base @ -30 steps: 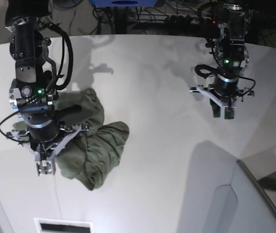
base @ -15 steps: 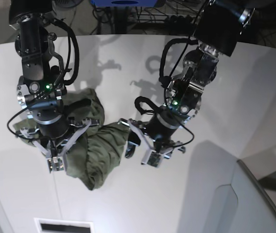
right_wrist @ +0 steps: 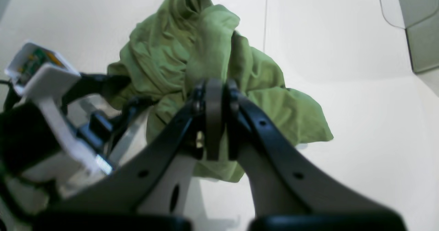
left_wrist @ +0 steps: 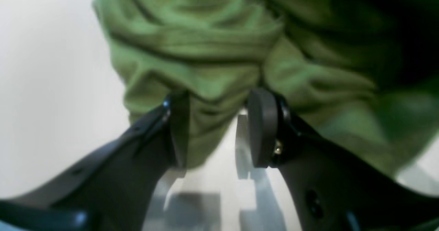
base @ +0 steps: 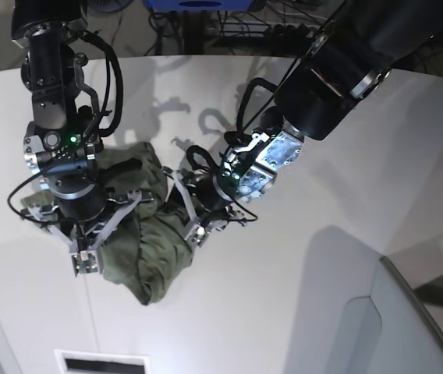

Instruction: Layout the t-shirt on the table in an organized manner, then fold the t-shirt properly

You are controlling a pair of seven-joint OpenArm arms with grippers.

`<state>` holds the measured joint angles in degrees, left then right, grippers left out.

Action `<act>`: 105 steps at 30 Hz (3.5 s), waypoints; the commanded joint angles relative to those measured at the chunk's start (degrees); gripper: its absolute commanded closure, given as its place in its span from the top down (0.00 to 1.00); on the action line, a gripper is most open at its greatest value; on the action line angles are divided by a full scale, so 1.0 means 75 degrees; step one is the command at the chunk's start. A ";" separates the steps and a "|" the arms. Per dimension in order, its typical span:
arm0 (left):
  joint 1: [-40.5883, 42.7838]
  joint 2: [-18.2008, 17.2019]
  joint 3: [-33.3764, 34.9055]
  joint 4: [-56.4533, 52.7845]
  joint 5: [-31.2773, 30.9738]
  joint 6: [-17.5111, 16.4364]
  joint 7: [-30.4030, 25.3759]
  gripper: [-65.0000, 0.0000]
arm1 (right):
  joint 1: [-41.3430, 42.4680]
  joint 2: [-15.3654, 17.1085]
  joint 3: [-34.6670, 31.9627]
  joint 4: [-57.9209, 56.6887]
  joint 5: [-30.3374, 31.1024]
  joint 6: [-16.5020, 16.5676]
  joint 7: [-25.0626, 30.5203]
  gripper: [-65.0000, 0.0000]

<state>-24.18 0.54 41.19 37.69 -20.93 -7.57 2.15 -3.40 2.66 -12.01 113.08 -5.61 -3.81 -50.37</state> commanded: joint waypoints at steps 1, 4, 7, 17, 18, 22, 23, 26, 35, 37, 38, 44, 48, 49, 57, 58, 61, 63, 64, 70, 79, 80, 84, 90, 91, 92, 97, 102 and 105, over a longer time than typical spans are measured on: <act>-0.0356 0.0169 -0.0024 -0.0366 -0.0005 0.0043 -0.0352 0.42 | 0.0014 -0.0020 -0.0022 0.0226 -0.0044 -0.0013 0.0205 0.00; -0.0884 0.0673 -0.0024 -0.1960 0.0276 0.0031 -0.1113 0.42 | -0.0150 -0.0008 -0.0022 0.0343 -0.0044 -0.0013 0.0205 0.00; -0.1177 0.0896 -0.0036 -0.2898 0.0956 0.0031 -0.1934 0.42 | -0.0408 -0.0008 -0.0022 0.0355 -0.0044 -0.0013 0.0205 0.00; -0.1411 0.0743 -0.0106 -0.3027 0.1272 0.0031 -0.2168 0.42 | -0.1874 -0.0067 0.0048 0.0355 -0.0032 0.0784 0.0216 0.00; -0.1400 0.0708 -0.0106 -0.3027 0.1272 0.0031 -0.2180 0.42 | -0.2003 -0.0067 0.0048 0.0355 -0.0032 0.0784 0.0216 0.00; -0.1282 0.0544 -0.0106 -0.3015 0.1272 0.0031 -0.2204 0.42 | -0.2448 -0.0067 0.0048 0.0355 -0.0020 0.0796 0.0216 0.00; -0.1282 0.0532 -0.0106 -0.3015 0.1272 0.0031 -0.2204 0.42 | -0.2577 -0.0043 0.0048 0.0355 -0.0020 0.0796 0.0216 0.00; -0.1271 0.0485 -0.0106 -0.3015 0.1272 0.0031 -0.2204 0.42 | -0.2858 0.0003 0.0060 0.0355 -0.0020 0.0796 0.0216 0.00; -0.1224 -0.0148 -0.0129 -0.2476 0.1261 0.0031 -0.2157 0.42 | -0.3046 0.0214 0.1443 -0.0349 -0.0020 0.0796 0.0205 0.00; -0.1060 -0.0476 -0.0141 -0.1878 0.1249 0.0031 -0.2145 0.42 | -0.2952 0.0214 0.1818 -0.0642 -0.0020 0.0796 0.0205 0.00; -0.0978 -0.0640 -0.0164 -0.1503 0.1249 0.0031 -0.2121 0.42 | -0.2952 0.0214 0.1982 -0.0794 -0.0020 0.0796 0.0205 0.00; -0.0391 -0.1109 -0.2016 0.1005 0.1308 0.0031 -0.0492 0.42 | -0.2635 0.0214 0.2791 -0.1685 -0.0020 0.0796 0.0404 0.00; -0.0251 -0.0992 -0.2110 0.1861 0.1319 0.0031 -0.0047 0.42 | -0.2495 0.0214 0.3178 -0.2084 -0.0020 0.0796 0.0427 0.00; -0.0263 -0.0863 -0.1946 0.1861 0.1272 0.0031 -0.0070 0.42 | -0.2366 0.0214 0.3319 -0.2201 -0.0020 0.0796 0.0451 0.00; -0.0251 0.0403 -0.0715 0.1533 0.1296 0.0031 -0.0094 0.42 | -0.1604 0.0590 0.3998 -0.3736 -0.0044 0.0796 0.1095 0.00; -0.0274 0.0556 -0.0598 0.1322 0.1343 0.0031 -0.0105 0.42 | -0.1592 0.0601 0.4010 -0.3807 -0.0044 0.0796 0.1142 0.00; -0.0298 0.0837 -0.0118 0.0677 0.1343 0.0031 -0.0117 0.42 | -0.1475 0.0601 0.3998 -0.3842 -0.0044 0.0796 0.1271 0.00; -0.0239 0.0825 0.0328 0.0677 0.1284 0.0019 -0.0117 0.42 | -0.1229 0.0601 0.3987 -0.3853 -0.0044 0.0796 0.1271 0.00; -0.0122 0.0802 0.0504 0.0794 0.1272 0.0019 -0.0094 0.42 | -0.1112 0.0601 0.3987 -0.3912 -0.0044 0.0796 0.1271 0.00; 0.0663 -0.0124 0.0961 0.2388 0.1272 0.0008 0.0106 0.42 | -0.0197 0.0918 0.3975 -0.4815 -0.0044 0.0796 0.1295 0.00; 0.1648 -0.1109 0.0844 0.4862 0.1261 -0.1844 0.1700 0.42 | 0.1069 0.1656 0.3998 -0.6327 -0.0055 0.0725 0.1881 0.00; 0.1695 -0.1179 0.0844 0.4955 0.1261 -0.1891 0.1758 0.42 | 0.1197 0.1703 0.3998 -0.6444 -0.0055 0.0725 0.1939 0.00; 0.1836 -0.1507 0.0492 0.5401 0.1261 -0.1821 0.1747 0.42 | 0.1537 0.1844 0.4022 -0.6561 -0.0055 0.0725 0.2256 0.07; 0.2609 -0.1859 -0.2204 0.6116 0.1343 -0.1844 0.1782 0.42 | 0.1104 0.1785 0.4045 -0.4908 -0.0055 0.0772 0.2221 0.78; 0.2703 -0.1953 -0.2556 0.6151 0.1343 -0.1844 0.1782 0.42 | 0.0904 0.1762 0.4022 -0.4451 -0.0055 0.0772 0.2221 0.81; 0.2797 -0.2082 -0.2872 0.6151 0.1343 -0.1856 0.1782 0.42 | 0.0658 0.1633 0.4022 -0.3994 -0.0032 0.0772 0.2150 0.81; 0.3371 -0.2574 -0.4478 0.6092 0.1343 -0.1868 0.1747 0.42 | -0.0420 0.0296 0.4069 -0.1556 -0.0020 0.0784 0.0544 0.68; 0.3828 -0.2621 -0.5803 0.6127 0.1343 -0.1868 0.1747 0.42 | -0.1182 -0.1016 0.4022 -0.0501 -0.0020 0.0796 -0.0124 0.65; 0.3992 -0.2621 -0.6225 0.6116 0.1343 -0.1880 0.1747 0.42 | -0.1346 -0.1274 0.4010 -0.0384 0.0249 0.0796 -0.0780 0.65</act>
<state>6.22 -18.52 -5.17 82.52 -10.33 -21.47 16.69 -14.26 -7.29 18.11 108.92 -3.25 2.22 -58.17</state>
